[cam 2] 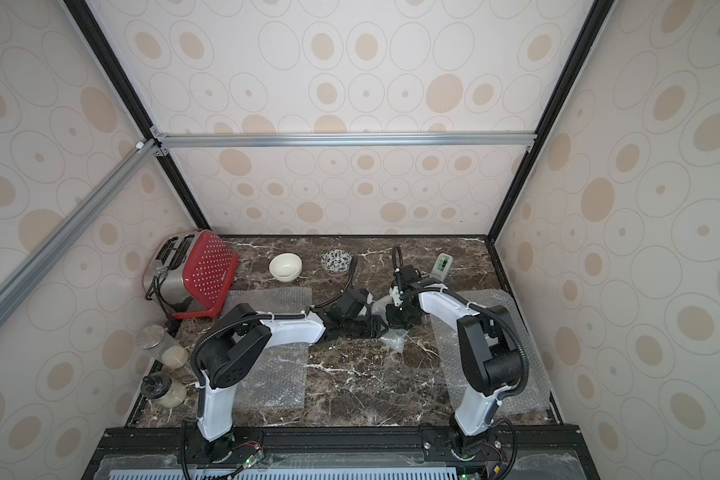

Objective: Wrap bowls in bubble wrap
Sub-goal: Wrap the bowl in bubble wrap.

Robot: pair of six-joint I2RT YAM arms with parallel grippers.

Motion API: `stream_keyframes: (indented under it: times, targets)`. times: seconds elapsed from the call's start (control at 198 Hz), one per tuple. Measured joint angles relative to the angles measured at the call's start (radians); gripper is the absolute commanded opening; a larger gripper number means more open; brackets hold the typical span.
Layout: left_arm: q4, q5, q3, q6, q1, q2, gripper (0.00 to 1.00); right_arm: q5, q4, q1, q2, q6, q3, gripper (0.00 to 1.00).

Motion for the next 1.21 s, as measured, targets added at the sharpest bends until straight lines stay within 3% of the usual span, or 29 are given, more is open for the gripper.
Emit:
stream_keyframes:
  times: [0.278,0.744,1.017,1.209]
  targets:
    - [-0.001,-0.020,-0.023,-0.011,0.018,-0.024,0.71,-0.019,0.011,-0.004,-0.003,0.006,-0.005,0.14]
    - [-0.043,-0.025,0.085,-0.010,0.007,0.050,0.70,-0.032,0.010,-0.010,-0.007,0.014,-0.005,0.16]
    - [-0.037,-0.024,0.092,-0.008,0.009,0.059,0.69,-0.019,-0.060,-0.020,-0.084,0.008,0.026,0.25]
    - [-0.035,-0.022,0.092,-0.007,0.010,0.059,0.69,-0.016,-0.089,-0.090,-0.171,0.012,0.114,0.32]
